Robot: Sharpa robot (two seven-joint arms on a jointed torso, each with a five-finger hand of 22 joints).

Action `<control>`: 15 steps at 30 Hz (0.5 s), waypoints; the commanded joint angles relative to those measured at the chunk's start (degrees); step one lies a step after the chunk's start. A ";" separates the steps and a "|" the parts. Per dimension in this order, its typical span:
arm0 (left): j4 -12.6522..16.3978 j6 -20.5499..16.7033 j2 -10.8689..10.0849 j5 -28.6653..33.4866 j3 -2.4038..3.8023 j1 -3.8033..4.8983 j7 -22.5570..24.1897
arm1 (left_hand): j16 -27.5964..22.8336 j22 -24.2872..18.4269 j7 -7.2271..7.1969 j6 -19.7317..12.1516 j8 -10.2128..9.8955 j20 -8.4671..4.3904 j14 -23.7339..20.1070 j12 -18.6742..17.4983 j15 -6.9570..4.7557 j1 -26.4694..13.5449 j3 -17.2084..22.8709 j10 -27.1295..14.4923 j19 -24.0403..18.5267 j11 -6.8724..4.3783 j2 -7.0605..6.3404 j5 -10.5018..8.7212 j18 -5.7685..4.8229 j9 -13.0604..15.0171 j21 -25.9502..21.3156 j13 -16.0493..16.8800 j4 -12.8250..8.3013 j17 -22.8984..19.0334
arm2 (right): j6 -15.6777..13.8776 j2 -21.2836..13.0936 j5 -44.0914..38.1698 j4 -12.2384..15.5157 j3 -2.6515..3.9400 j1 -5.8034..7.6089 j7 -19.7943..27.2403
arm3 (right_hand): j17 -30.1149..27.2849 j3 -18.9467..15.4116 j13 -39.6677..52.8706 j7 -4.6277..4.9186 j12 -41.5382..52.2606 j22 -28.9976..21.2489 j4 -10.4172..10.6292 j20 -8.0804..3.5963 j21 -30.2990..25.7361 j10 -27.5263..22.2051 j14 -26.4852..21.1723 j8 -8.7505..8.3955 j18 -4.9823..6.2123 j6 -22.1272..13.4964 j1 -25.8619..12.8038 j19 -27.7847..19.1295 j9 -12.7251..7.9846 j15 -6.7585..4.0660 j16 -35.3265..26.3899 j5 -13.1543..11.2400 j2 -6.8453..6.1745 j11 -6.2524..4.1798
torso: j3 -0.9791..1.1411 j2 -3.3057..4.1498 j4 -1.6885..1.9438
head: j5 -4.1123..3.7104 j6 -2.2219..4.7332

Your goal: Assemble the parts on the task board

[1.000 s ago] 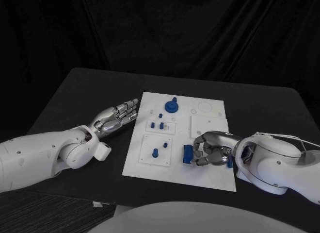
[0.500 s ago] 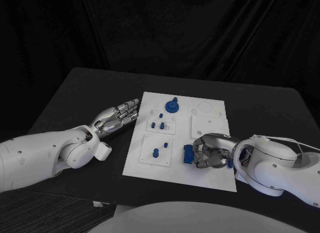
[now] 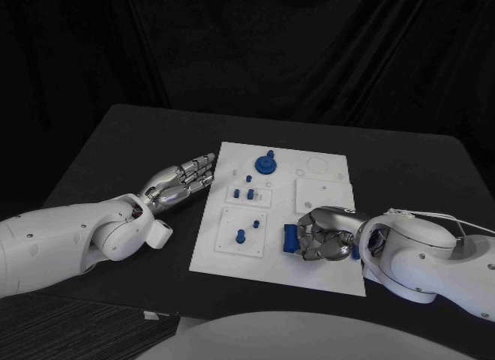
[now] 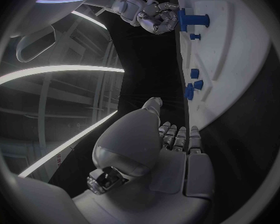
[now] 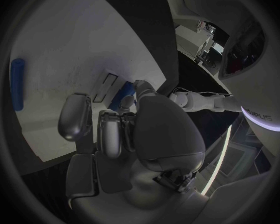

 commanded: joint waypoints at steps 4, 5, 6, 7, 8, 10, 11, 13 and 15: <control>0.05 1.17 0.11 0.25 0.05 -0.08 0.34 | -0.81 -0.57 0.63 0.07 0.60 0.08 0.28 0.89 0.78 0.39 1.31 -0.06 0.15 0.87 0.08 1.13 -4.12 0.39 -0.53 0.33 -0.80 -0.41 | 0.51 -0.05 -0.53 0.13 0.01 -0.21 -1.26 | 15.49 -4.60 15.16 0.19 0.95 9.62 0.90 0.09 -0.68 5.67 5.81 2.49 -0.15 0.17 -5.23 0.39 1.66 -0.06 1.14 -18.49 -0.65 -0.02 | 0.00 -0.02 -0.02 | 0.13 -0.01; 0.05 1.21 0.11 0.25 0.05 -0.09 0.30 | -0.81 -0.57 0.73 0.16 0.62 0.17 0.28 0.98 0.88 0.39 1.45 -0.04 0.15 0.98 0.08 1.14 -4.12 0.40 -0.53 0.34 -0.93 -0.41 | 0.44 -0.07 -0.53 0.15 0.01 -0.22 -1.22 | 15.49 -5.29 15.16 0.15 0.95 9.63 1.08 0.08 -0.67 5.67 5.81 2.71 -0.15 0.19 -6.01 0.41 1.68 -0.08 1.14 -22.22 -1.40 -0.05 | -0.01 -0.01 -0.02 | 0.11 -0.01; 0.04 1.23 0.11 0.25 0.05 -0.09 0.29 | -0.81 -0.57 0.73 0.16 0.62 0.17 0.28 0.98 0.88 0.39 1.45 -0.04 0.15 0.98 0.08 1.14 -4.12 0.40 -0.53 0.34 -0.93 -0.41 | 0.35 -0.09 -0.53 0.18 0.01 -0.22 -1.17 | 15.49 -5.37 15.16 0.14 0.95 9.64 1.11 0.08 -0.64 5.67 5.81 2.77 -0.16 0.22 -6.15 0.42 1.68 -0.08 1.14 -22.64 -1.53 -0.05 | -0.01 -0.01 -0.02 | 0.12 -0.01; 0.04 1.25 0.11 0.25 0.05 -0.09 0.27 | -0.81 -0.57 0.73 0.16 0.62 0.17 0.28 0.98 0.88 0.39 1.45 -0.04 0.15 0.98 0.08 1.14 -4.12 0.40 -0.53 0.34 -0.93 -0.41 | 0.22 -0.12 -0.53 0.20 0.01 -0.22 -1.10 | 15.49 -5.37 15.16 0.14 0.95 9.64 1.11 0.08 -0.64 5.67 5.81 2.77 -0.16 0.22 -6.15 0.42 1.68 -0.08 1.14 -22.64 -1.53 -0.05 | 0.00 0.00 -0.01 | 0.10 -0.01; 0.04 1.27 0.11 0.25 0.05 -0.09 0.26 | -0.81 -0.57 0.73 0.16 0.62 0.17 0.28 0.98 0.88 0.39 1.45 -0.04 0.15 0.98 0.08 1.14 -4.12 0.40 -0.53 0.34 -0.93 -0.41 | -0.02 -0.18 -0.53 0.25 0.01 -0.22 -0.98 | 15.49 -5.64 15.16 0.12 0.95 9.65 1.21 0.06 -0.62 5.67 5.81 2.95 -0.16 0.36 -6.73 0.44 1.71 -0.10 1.14 -23.21 -2.08 -0.07 | -0.01 0.01 -0.01 | 0.09 -0.01; 0.04 1.29 0.11 0.25 0.05 -0.10 0.26 | -0.81 -0.57 0.86 0.37 0.66 0.23 0.28 1.04 0.93 0.38 1.59 -0.01 0.15 1.12 0.09 1.17 -4.11 0.43 -0.53 0.35 -1.05 -0.41 | -0.52 -0.37 -0.53 0.42 0.01 -0.22 -0.73 | 15.49 -5.83 15.16 0.09 0.95 9.66 1.28 0.04 -0.60 5.67 5.81 3.15 -0.16 0.62 -7.32 0.45 1.78 -0.12 1.14 -23.31 -2.37 -0.10 | -0.01 0.03 0.01 | 0.05 -0.01; 0.03 1.31 0.11 0.25 0.05 -0.11 0.27 | -0.81 -0.57 0.86 0.37 0.66 0.23 0.28 1.04 0.93 0.38 1.59 -0.01 0.15 1.12 0.09 1.17 -4.11 0.43 -0.53 0.35 -1.05 -0.41 | -0.90 -0.56 -0.53 0.57 0.02 -0.22 -0.57 | 15.49 -5.95 15.16 0.07 0.95 9.68 1.30 0.03 -0.54 5.67 5.81 3.22 -0.18 0.72 -7.70 0.46 1.79 -0.14 1.14 -23.36 -2.60 -0.12 | -0.01 0.03 0.01 | 0.06 -0.01; 0.01 1.27 0.12 0.25 0.05 -0.12 0.38 | -0.81 -0.57 0.86 0.37 0.66 0.23 0.28 1.04 0.93 0.38 1.59 -0.01 0.15 1.12 0.09 1.17 -4.11 0.43 -0.53 0.35 -1.05 -0.41 | -1.96 -1.09 -0.53 0.95 0.02 -0.21 -0.29 | 15.49 -6.32 15.16 -0.02 0.95 9.69 1.38 -0.05 -0.49 5.67 5.81 2.96 -0.19 0.35 -8.94 0.48 1.50 -0.21 1.14 -23.44 -3.41 -0.20 | 0.00 0.01 0.01 | 0.09 -0.01; 0.00 1.20 0.13 0.25 0.05 -0.13 0.60 | -0.81 -0.57 0.86 0.37 0.66 0.23 0.28 1.04 0.93 0.38 1.59 -0.01 0.15 1.12 0.09 1.17 -4.11 0.43 -0.53 0.35 -1.05 -0.41 | -3.47 -1.89 -0.53 1.48 0.03 -0.12 -0.05 | 15.49 -6.37 15.16 -0.12 0.95 9.74 1.43 -0.18 -0.34 5.67 5.81 0.89 -0.22 -1.67 -13.81 0.54 -0.25 -0.34 1.14 -23.38 -2.98 -0.36 | 0.00 0.01 0.02 | 0.08 -0.01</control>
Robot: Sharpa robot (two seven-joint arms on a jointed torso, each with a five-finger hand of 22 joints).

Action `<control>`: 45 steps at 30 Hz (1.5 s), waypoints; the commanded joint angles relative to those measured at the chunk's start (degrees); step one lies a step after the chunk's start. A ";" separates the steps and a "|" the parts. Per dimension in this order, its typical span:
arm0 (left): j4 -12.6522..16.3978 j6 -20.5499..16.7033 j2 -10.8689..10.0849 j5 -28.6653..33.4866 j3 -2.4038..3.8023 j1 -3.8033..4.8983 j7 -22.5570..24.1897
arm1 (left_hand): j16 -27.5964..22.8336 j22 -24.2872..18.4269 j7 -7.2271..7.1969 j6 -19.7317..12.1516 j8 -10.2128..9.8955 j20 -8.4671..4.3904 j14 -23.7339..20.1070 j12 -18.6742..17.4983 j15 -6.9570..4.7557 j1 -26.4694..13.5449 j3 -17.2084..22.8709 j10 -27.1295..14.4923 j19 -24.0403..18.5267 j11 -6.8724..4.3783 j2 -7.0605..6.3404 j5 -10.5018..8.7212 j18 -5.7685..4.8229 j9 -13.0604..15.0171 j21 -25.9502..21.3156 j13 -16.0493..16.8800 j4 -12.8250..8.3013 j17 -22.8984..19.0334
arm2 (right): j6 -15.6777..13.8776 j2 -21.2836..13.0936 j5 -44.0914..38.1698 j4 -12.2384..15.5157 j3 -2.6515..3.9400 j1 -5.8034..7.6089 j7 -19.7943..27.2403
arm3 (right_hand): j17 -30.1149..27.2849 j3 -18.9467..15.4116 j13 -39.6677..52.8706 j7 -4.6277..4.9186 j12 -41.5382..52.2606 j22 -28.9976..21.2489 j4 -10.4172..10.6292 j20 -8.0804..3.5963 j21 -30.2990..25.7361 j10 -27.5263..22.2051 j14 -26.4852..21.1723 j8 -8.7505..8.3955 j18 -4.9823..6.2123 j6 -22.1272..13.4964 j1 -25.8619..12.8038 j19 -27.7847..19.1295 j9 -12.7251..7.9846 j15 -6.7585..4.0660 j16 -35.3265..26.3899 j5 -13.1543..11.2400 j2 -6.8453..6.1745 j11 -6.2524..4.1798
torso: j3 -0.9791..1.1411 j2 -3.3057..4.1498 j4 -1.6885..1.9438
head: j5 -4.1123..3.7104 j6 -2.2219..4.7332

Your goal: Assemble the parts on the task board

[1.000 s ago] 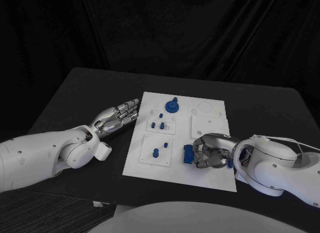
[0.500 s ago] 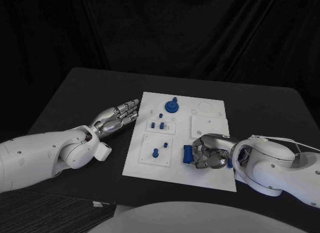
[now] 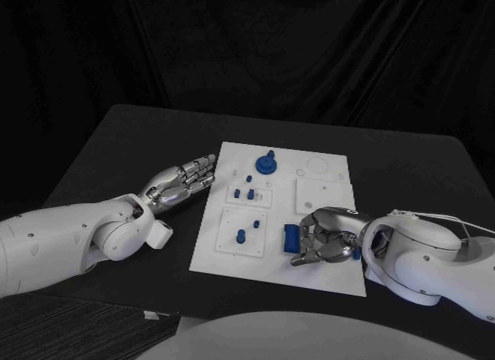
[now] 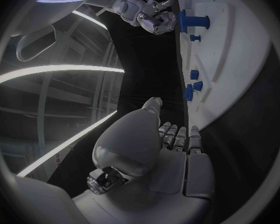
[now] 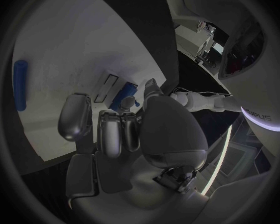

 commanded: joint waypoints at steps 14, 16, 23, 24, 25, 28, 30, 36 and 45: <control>-0.04 0.12 0.22 0.25 0.05 -0.12 1.83 | -0.81 -0.57 0.12 0.64 0.67 0.22 0.27 1.11 0.84 0.39 1.78 -0.41 0.16 0.49 0.09 1.27 -4.06 0.44 -0.53 0.36 -1.23 -0.41 | 6.30 -6.44 4.43 0.45 0.03 10.88 -9.39 | 15.49 -4.55 15.16 3.39 0.95 9.87 -0.66 2.67 0.62 5.67 5.81 -41.54 -0.28 17.65 -1.68 0.60 -40.99 2.65 1.14 31.05 8.82 3.06 | 0.01 -0.07 -0.02 | -0.13 -0.01; -0.08 0.10 0.29 0.25 0.05 -0.12 1.77 | -0.81 -0.57 0.12 0.64 0.67 0.22 0.27 1.11 0.84 0.39 1.78 -0.41 0.16 0.49 0.09 1.27 -4.06 0.44 -0.53 0.36 -1.23 -0.41 | 9.78 -6.57 4.22 -0.65 0.03 11.99 -10.78 | 15.49 -4.02 15.16 2.05 0.95 9.82 -1.10 2.05 0.44 5.67 5.81 -40.56 -0.21 21.62 0.19 0.52 -40.77 1.78 1.14 32.45 9.02 1.94 | 0.02 -0.09 0.05 | -0.38 -0.01; -0.06 0.06 0.36 0.25 0.05 -0.12 1.59 | -0.81 -0.57 0.14 0.75 0.69 0.24 0.27 1.23 0.84 0.40 1.90 -0.38 0.16 0.50 0.07 1.35 -4.03 0.46 -0.53 0.38 -1.35 -0.41 | 19.65 -5.85 -1.19 -5.06 0.01 13.62 -13.66 | 15.49 -4.10 15.16 -0.87 0.95 10.97 -0.36 -0.58 5.15 5.67 5.81 -38.04 -1.13 28.46 1.71 2.08 -37.19 -0.80 1.14 26.49 9.36 -0.77 | -0.02 -0.11 0.10 | -0.40 -0.01; -0.07 0.05 0.36 0.25 0.05 -0.12 1.57 | -0.81 -0.57 0.14 0.75 0.69 0.24 0.27 1.23 0.84 0.40 1.90 -0.38 0.16 0.50 0.07 1.35 -4.03 0.46 -0.53 0.38 -1.35 -0.41 | 20.69 -5.75 -1.48 -5.47 0.01 13.68 -13.87 | 15.49 -4.10 15.16 -0.87 0.95 10.97 -0.36 -0.58 5.15 5.67 5.81 -38.04 -1.13 28.46 1.71 2.08 -37.19 -0.80 1.14 26.49 9.36 -0.77 | -0.02 -0.12 0.12 | -0.41 -0.01; -0.08 0.06 0.37 0.25 0.05 -0.12 1.55 | -0.81 -0.57 0.14 0.75 0.69 0.24 0.27 1.23 0.84 0.40 1.90 -0.38 0.16 0.50 0.07 1.35 -4.03 0.46 -0.53 0.38 -1.35 -0.41 | 21.49 -5.65 -1.65 -5.82 0.01 13.73 -14.05 | 15.49 -4.60 15.16 -0.61 0.95 10.93 -0.45 -0.52 5.04 5.67 5.81 -39.29 -1.17 28.48 0.57 2.03 -37.87 -0.73 1.14 22.54 9.89 -0.65 | -0.04 -0.13 0.15 | -0.41 -0.01; -0.16 0.20 0.47 0.25 0.05 -0.12 1.46 | -0.81 -0.57 0.26 0.88 0.71 0.25 0.27 1.31 0.82 0.37 1.99 -0.35 0.16 0.63 0.04 1.37 -4.01 0.47 -0.53 0.39 -1.45 -0.41 | 22.37 -5.41 -1.14 -6.64 0.00 13.72 -14.41 | 15.49 -4.41 15.16 0.38 0.95 10.61 -0.53 -0.09 3.86 5.67 5.81 -43.97 -0.97 28.36 0.81 1.64 -41.50 -0.09 1.14 16.51 10.39 0.34 | -0.08 -0.17 0.11 | -0.54 -0.01; -0.18 0.31 0.55 0.25 0.05 -0.12 1.42 | -0.81 -0.57 0.34 0.91 0.72 0.25 0.27 1.36 0.82 0.36 2.06 -0.33 0.16 0.71 0.05 1.38 -3.99 0.48 -0.53 0.40 -1.50 -0.41 | 22.13 -5.32 -0.13 -6.97 0.00 13.63 -14.51 | 15.49 -4.29 15.16 0.52 0.95 10.33 -0.46 0.16 2.81 5.67 5.81 -45.35 -0.76 29.22 0.40 1.33 -42.91 0.16 1.14 14.81 10.46 0.49 | -0.08 -0.04 0.09 | -0.78 -0.01; -0.15 0.36 0.55 0.25 0.05 -0.12 1.36 | -0.81 -0.57 0.43 0.99 0.73 0.26 0.27 1.44 0.81 0.35 2.14 -0.31 0.16 0.81 0.05 1.40 -3.98 0.49 -0.53 0.41 -1.56 -0.41 | 21.44 -5.05 3.07 -7.60 0.00 13.27 -14.74 | 15.49 -4.05 15.16 -0.07 0.95 10.32 -0.34 0.01 2.64 5.67 5.81 -46.29 -0.68 32.90 -0.89 1.34 -44.45 -0.18 1.14 12.46 11.18 0.00 | -0.02 0.20 0.01 | -1.25 -0.01; -0.05 0.28 0.47 0.25 0.05 -0.12 1.33 | -0.81 -0.57 0.43 0.99 0.73 0.26 0.27 1.44 0.81 0.35 2.14 -0.31 0.16 0.81 0.05 1.40 -3.98 0.49 -0.53 0.41 -1.56 -0.41 | 20.29 -4.67 4.54 -8.32 -0.01 11.32 -15.01 | 15.49 -4.04 15.16 -0.40 0.95 10.22 -0.22 -0.32 2.12 5.67 5.81 -47.38 -0.62 35.11 -4.40 1.31 -45.37 -0.52 1.14 9.89 13.57 -0.33 | -0.01 -0.01 0.00 | -1.15 -0.01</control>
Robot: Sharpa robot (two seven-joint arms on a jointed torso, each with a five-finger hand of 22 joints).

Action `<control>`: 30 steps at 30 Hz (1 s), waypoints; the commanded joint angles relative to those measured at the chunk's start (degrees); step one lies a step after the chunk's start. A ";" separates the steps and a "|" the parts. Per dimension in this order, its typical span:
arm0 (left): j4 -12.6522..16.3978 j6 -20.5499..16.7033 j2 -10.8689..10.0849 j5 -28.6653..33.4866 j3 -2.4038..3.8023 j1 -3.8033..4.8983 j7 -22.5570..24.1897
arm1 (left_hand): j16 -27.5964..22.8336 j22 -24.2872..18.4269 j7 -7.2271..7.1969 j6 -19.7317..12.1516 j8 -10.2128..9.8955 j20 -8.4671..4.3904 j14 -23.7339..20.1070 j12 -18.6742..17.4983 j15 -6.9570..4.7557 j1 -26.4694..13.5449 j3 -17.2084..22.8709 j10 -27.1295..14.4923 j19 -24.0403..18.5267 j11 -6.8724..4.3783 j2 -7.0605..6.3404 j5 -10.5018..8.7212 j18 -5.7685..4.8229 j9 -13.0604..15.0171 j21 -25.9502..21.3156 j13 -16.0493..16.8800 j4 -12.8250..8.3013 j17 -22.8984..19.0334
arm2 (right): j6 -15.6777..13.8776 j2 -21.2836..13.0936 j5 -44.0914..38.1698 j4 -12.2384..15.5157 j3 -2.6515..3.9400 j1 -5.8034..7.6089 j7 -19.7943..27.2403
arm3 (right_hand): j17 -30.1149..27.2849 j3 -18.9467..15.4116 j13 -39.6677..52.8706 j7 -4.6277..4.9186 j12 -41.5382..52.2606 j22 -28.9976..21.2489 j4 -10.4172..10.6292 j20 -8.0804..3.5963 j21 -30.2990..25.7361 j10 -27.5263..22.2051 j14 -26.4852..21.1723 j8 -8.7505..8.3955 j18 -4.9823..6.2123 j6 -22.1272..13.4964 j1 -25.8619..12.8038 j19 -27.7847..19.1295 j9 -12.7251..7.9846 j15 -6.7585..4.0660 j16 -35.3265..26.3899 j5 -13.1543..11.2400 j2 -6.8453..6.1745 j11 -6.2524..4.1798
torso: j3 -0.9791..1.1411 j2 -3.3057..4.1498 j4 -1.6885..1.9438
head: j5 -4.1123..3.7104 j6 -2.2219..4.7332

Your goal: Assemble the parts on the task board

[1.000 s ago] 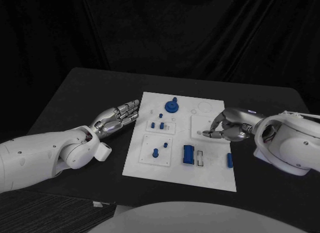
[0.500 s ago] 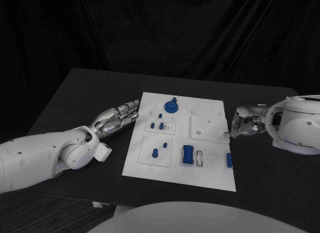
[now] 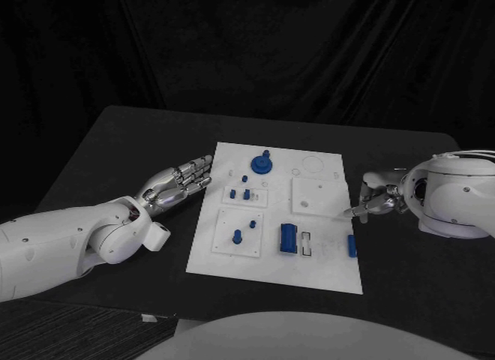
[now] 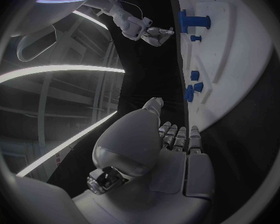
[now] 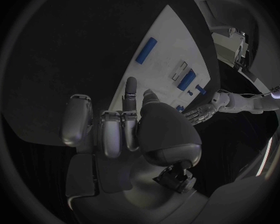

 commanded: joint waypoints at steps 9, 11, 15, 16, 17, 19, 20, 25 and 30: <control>0.17 0.19 -0.03 0.25 0.05 -0.06 0.91 | -0.81 -0.57 0.23 0.83 0.75 0.26 0.27 1.50 0.81 0.32 0.80 -0.22 0.16 0.81 0.02 0.79 -3.97 0.50 -0.53 0.41 -0.22 -0.41 | 0.44 0.37 3.02 -0.55 0.00 -1.95 -1.72 | 15.49 0.04 15.13 0.35 0.95 10.04 0.21 -0.28 -2.09 5.97 6.02 -2.16 -0.50 0.45 -2.66 0.56 -1.40 -0.22 1.14 -1.27 0.41 -0.23 | 0.03 -0.05 0.00 | -0.04 -0.01; 0.17 0.21 -0.02 0.25 0.05 -0.06 0.89 | -0.81 -0.57 0.23 0.83 0.75 0.26 0.27 1.50 0.81 0.32 0.80 -0.22 0.16 0.81 0.02 0.79 -3.97 0.50 -0.53 0.41 -0.22 -0.41 | 0.62 0.41 3.16 -0.61 0.00 -2.15 -1.77 | 15.49 0.02 15.13 0.38 0.95 10.05 0.21 -0.27 -2.03 5.97 6.02 -2.24 -0.51 0.40 -2.72 0.57 -1.44 -0.21 1.14 -1.28 0.40 -0.21 | 0.03 -0.05 0.01 | -0.12 -0.01; 0.13 0.21 0.04 0.25 0.05 -0.06 0.87 | -0.81 -0.57 0.34 0.88 0.76 0.27 0.27 1.55 0.81 0.28 0.87 -0.19 0.16 0.92 0.00 0.80 -3.96 0.50 -0.53 0.42 -0.29 -0.41 | 0.98 0.43 3.32 -0.63 0.00 -2.63 -1.87 | 15.49 -0.05 15.13 0.47 0.95 9.95 0.17 -0.24 -2.43 5.97 6.02 -2.53 -0.44 0.17 -2.87 0.48 -1.61 -0.15 1.14 -1.39 0.34 -0.15 | 0.03 -0.04 0.02 | -0.25 -0.01; 0.12 0.22 0.05 0.25 0.05 -0.06 0.87 | -0.81 -0.57 0.34 0.88 0.76 0.27 0.27 1.55 0.81 0.28 0.87 -0.19 0.16 0.92 0.00 0.80 -3.96 0.50 -0.53 0.42 -0.29 -0.41 | 1.06 0.43 3.34 -0.63 0.00 -2.75 -1.89 | 15.49 -0.05 15.13 0.47 0.95 9.92 0.17 -0.24 -2.54 5.97 6.02 -2.54 -0.42 0.17 -2.87 0.46 -1.61 -0.14 1.14 -1.39 0.34 -0.15 | 0.04 -0.04 0.01 | -0.27 -0.01; 0.12 0.22 0.06 0.25 0.05 -0.06 0.87 | -0.81 -0.57 0.34 0.88 0.76 0.27 0.27 1.55 0.81 0.28 0.87 -0.19 0.16 0.92 0.00 0.80 -3.96 0.50 -0.53 0.42 -0.29 -0.41 | 1.12 0.44 3.35 -0.64 0.00 -2.85 -1.90 | 15.49 -0.05 15.13 0.47 0.95 9.91 0.17 -0.24 -2.59 5.97 6.02 -2.54 -0.41 0.17 -2.87 0.45 -1.61 -0.14 1.14 -1.39 0.34 -0.15 | 0.04 -0.05 -0.02 | -0.26 -0.01; 0.10 0.24 0.08 0.25 0.05 -0.06 0.86 | -0.81 -0.57 0.34 0.88 0.76 0.27 0.27 1.55 0.81 0.28 0.87 -0.19 0.16 0.92 0.00 0.80 -3.96 0.50 -0.53 0.42 -0.29 -0.41 | 1.27 0.45 3.38 -0.69 0.00 -3.08 -1.93 | 15.49 -0.04 15.13 0.48 0.95 9.87 0.12 -0.23 -2.74 5.97 6.02 -2.59 -0.38 0.14 -2.84 0.41 -1.64 -0.13 1.14 -1.37 0.31 -0.14 | 0.05 -0.06 -0.02 | -0.24 -0.01; 0.10 0.24 0.08 0.25 0.05 -0.06 0.85 | -0.81 -0.57 0.34 0.88 0.76 0.27 0.27 1.55 0.81 0.28 0.87 -0.19 0.16 0.92 0.00 0.80 -3.96 0.50 -0.53 0.42 -0.29 -0.41 | 1.34 0.46 3.39 -0.70 0.00 -3.16 -1.94 | 15.49 -0.02 15.13 0.50 0.95 9.74 0.04 -0.21 -3.23 5.97 6.02 -2.70 -0.29 0.07 -2.77 0.30 -1.70 -0.10 1.14 -1.31 0.28 -0.12 | 0.05 -0.07 -0.02 | -0.24 -0.01; 0.06 0.26 0.10 0.25 0.05 -0.06 0.79 | -0.81 -0.57 0.34 0.88 0.76 0.27 0.27 1.55 0.81 0.28 0.87 -0.19 0.16 0.92 0.00 0.80 -3.96 0.50 -0.53 0.42 -0.29 -0.41 | 1.68 0.49 3.42 -0.73 -0.01 -3.49 -2.00 | 15.49 0.04 15.13 0.56 0.95 9.62 -0.05 -0.17 -3.68 5.97 6.02 -2.89 -0.21 -0.05 -2.67 0.20 -1.81 -0.06 1.14 -1.21 0.28 -0.07 | 0.04 -0.06 0.00 | -0.37 -0.01; 0.05 0.32 0.16 0.25 0.05 -0.06 0.76 | -0.81 -0.57 0.41 0.86 0.76 0.27 0.27 1.56 0.82 0.26 0.92 -0.18 0.16 0.98 -0.02 0.80 -3.96 0.50 -0.53 0.42 -0.33 -0.41 | 1.92 0.58 3.43 -0.76 -0.01 -3.69 -2.03 | 15.49 0.07 15.13 0.59 0.95 9.52 -0.10 -0.14 -4.06 5.97 6.02 -3.00 -0.15 -0.09 -2.60 0.11 -1.88 -0.03 1.14 -1.16 0.27 -0.04 | 0.03 -0.05 0.00 | -0.39 -0.01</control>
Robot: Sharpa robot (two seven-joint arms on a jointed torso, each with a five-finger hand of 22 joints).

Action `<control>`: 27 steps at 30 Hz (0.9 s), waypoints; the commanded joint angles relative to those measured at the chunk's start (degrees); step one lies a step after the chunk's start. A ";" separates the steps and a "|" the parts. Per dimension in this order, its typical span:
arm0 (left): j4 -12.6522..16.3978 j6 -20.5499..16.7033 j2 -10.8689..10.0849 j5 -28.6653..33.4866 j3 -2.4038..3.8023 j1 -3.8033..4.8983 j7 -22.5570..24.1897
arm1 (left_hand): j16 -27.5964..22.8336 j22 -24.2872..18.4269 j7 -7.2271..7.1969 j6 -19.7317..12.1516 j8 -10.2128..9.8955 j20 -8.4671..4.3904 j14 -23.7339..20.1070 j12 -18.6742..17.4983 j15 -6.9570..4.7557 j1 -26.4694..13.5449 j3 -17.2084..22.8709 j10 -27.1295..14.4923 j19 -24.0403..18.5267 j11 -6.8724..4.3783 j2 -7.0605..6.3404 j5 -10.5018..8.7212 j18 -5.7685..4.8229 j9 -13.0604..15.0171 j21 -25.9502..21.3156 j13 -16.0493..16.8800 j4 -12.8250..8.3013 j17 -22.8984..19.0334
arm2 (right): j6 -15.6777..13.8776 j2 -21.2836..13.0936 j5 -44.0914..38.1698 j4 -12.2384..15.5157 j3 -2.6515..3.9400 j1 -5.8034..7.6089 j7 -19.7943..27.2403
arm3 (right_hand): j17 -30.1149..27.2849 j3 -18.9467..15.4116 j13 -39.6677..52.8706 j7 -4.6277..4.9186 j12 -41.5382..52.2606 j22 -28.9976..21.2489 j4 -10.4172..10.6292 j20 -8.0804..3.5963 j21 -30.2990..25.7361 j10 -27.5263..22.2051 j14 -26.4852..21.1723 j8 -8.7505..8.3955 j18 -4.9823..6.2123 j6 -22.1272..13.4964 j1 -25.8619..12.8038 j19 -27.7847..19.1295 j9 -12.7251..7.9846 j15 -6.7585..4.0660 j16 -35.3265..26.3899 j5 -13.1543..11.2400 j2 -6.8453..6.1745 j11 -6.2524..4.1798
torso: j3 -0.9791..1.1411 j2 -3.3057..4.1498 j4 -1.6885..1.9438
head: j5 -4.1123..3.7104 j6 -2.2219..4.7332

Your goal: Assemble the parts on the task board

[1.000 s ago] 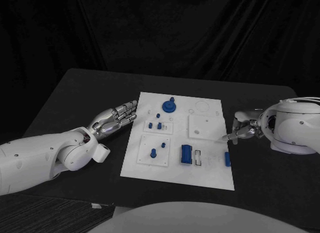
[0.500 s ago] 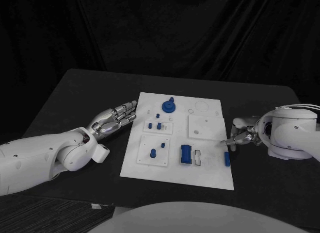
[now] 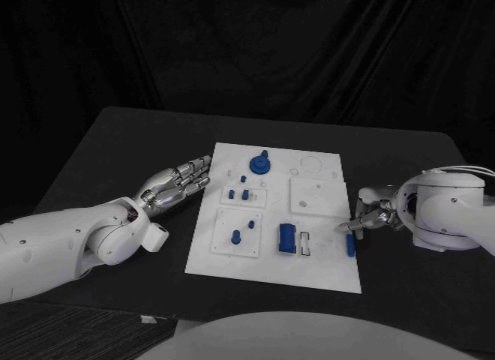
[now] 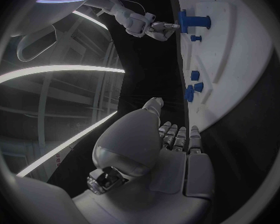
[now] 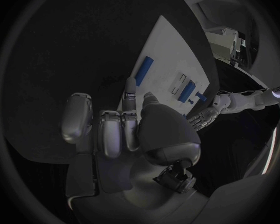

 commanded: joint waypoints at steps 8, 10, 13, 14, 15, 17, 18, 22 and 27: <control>0.07 0.37 0.16 0.25 0.05 -0.06 0.76 | -0.81 -0.57 0.18 0.65 0.75 0.27 0.27 0.91 0.82 0.26 0.91 -0.28 0.16 0.63 -0.02 0.80 -3.96 0.50 -0.53 0.41 -0.33 -0.41 | 1.42 0.22 0.12 -0.24 0.00 -0.41 -1.23 | 15.49 0.18 15.13 0.66 0.95 9.11 -0.23 -0.04 -3.08 5.97 6.02 -1.38 0.11 -0.08 -0.36 -0.27 -0.94 0.06 1.14 -0.53 -0.20 0.03 | 0.00 0.02 0.00 | 0.01 -0.01; 0.06 0.39 0.18 0.25 0.05 -0.06 0.74 | -0.81 -0.57 0.18 0.65 0.75 0.27 0.27 0.91 0.82 0.26 0.91 -0.28 0.16 0.63 -0.02 0.80 -3.96 0.50 -0.53 0.41 -0.33 -0.41 | 1.40 0.31 0.14 -0.23 0.00 -0.50 -1.23 | 15.49 0.19 15.13 0.68 0.95 9.05 -0.23 -0.02 -3.30 5.97 6.02 -1.48 0.14 -0.12 -0.34 -0.33 -1.01 0.09 1.14 -0.53 -0.22 0.05 | 0.00 0.01 0.01 | 0.04 -0.01; 0.05 0.44 0.22 0.25 0.05 -0.06 0.70 | -0.81 -0.57 0.18 0.65 0.75 0.27 0.27 0.91 0.82 0.26 0.91 -0.28 0.16 0.63 -0.02 0.80 -3.96 0.50 -0.53 0.41 -0.33 -0.41 | 1.15 0.49 0.62 -0.17 0.00 -0.67 -1.23 | 15.48 0.22 15.13 0.76 0.95 8.82 -0.25 0.03 -4.13 5.97 6.02 -1.74 0.29 -0.26 -0.26 -0.54 -1.15 0.13 1.14 -0.53 -0.28 0.08 | -0.01 -0.01 0.01 | -0.01 -0.01; 0.05 0.45 0.24 0.25 0.05 -0.06 0.69 | -0.81 -0.57 0.18 0.65 0.75 0.27 0.27 0.91 0.82 0.26 0.91 -0.28 0.16 0.63 -0.02 0.80 -3.96 0.50 -0.53 0.41 -0.33 -0.41 | 1.07 0.54 0.81 -0.17 0.00 -0.70 -1.23 | 15.40 0.24 15.13 0.79 0.95 8.77 -0.25 0.05 -4.29 5.97 6.00 -1.84 0.31 -0.31 -0.23 -0.58 -1.21 0.14 1.09 -0.53 -0.29 0.09 | -0.01 -0.01 0.01 | -0.05 -0.01; 0.03 0.47 0.26 0.25 0.05 -0.06 0.66 | -0.81 -0.57 0.18 0.65 0.75 0.27 0.27 0.91 0.82 0.26 0.91 -0.28 0.16 0.63 -0.02 0.80 -3.96 0.50 -0.53 0.41 -0.33 -0.41 | 0.94 0.64 1.15 -0.18 0.00 -0.75 -1.24 | 15.20 0.27 15.13 0.82 0.95 8.72 -0.27 0.07 -4.48 5.97 5.95 -1.95 0.34 -0.36 -0.17 -0.62 -1.27 0.16 0.99 -0.50 -0.29 0.11 | 0.00 0.00 0.02 | -0.09 -0.01; 0.02 0.51 0.30 0.25 0.05 -0.06 0.61 | -0.81 -0.57 0.18 0.65 0.75 0.27 0.27 0.91 0.82 0.26 0.91 -0.28 0.16 0.63 -0.02 0.80 -3.96 0.50 -0.53 0.41 -0.33 -0.41 | 0.78 0.83 1.58 -0.23 0.00 -0.83 -1.25 | 14.81 0.32 15.13 0.86 0.95 8.55 -0.30 0.10 -5.10 5.97 5.86 -2.11 0.44 -0.43 -0.07 -0.77 -1.36 0.19 0.78 -0.42 -0.32 0.15 | 0.00 0.01 0.03 | -0.08 -0.01; 0.01 0.54 0.32 0.25 0.05 -0.06 0.58 | -0.81 -0.57 0.23 0.66 0.75 0.28 0.27 0.91 0.84 0.24 0.95 -0.28 0.16 0.68 -0.02 0.80 -3.97 0.50 -0.53 0.41 -0.36 -0.41 | 0.71 0.93 1.75 -0.25 0.00 -0.86 -1.25 | 14.53 0.38 15.13 0.90 0.95 8.41 -0.39 0.14 -5.58 5.97 5.79 -2.29 0.51 -0.51 0.09 -0.90 -1.46 0.22 0.64 -0.22 -0.39 0.17 | -0.01 0.01 0.03 | -0.04 -0.01; 0.01 0.60 0.36 0.25 0.05 -0.07 0.48 | -0.81 -0.57 0.28 0.68 0.75 0.29 0.27 0.92 0.86 0.22 0.99 -0.27 0.16 0.72 -0.03 0.80 -3.97 0.50 -0.53 0.41 -0.39 -0.41 | 0.61 1.18 2.07 -0.25 0.00 -0.97 -1.26 | 13.93 0.47 15.13 1.05 0.95 8.08 -0.66 0.20 -6.75 5.97 5.66 -2.73 0.70 -0.83 0.56 -1.18 -1.68 0.27 0.31 -0.13 -0.72 0.22 | -0.01 0.02 0.01 | 0.00 -0.01; -0.04 0.67 0.41 0.25 0.05 -0.07 0.40 | -0.81 -0.57 0.28 0.68 0.75 0.29 0.27 0.92 0.86 0.22 0.99 -0.27 0.16 0.72 -0.03 0.80 -3.97 0.50 -0.53 0.41 -0.39 -0.41 | 0.77 1.40 2.24 -0.23 0.00 -1.05 -1.27 | 13.65 0.50 15.13 1.16 0.95 7.91 -0.96 0.25 -7.32 5.97 5.59 -3.09 0.77 -1.11 1.04 -1.29 -1.84 0.32 0.15 -0.13 -1.13 0.30 | -0.01 0.02 0.00 | -0.02 -0.01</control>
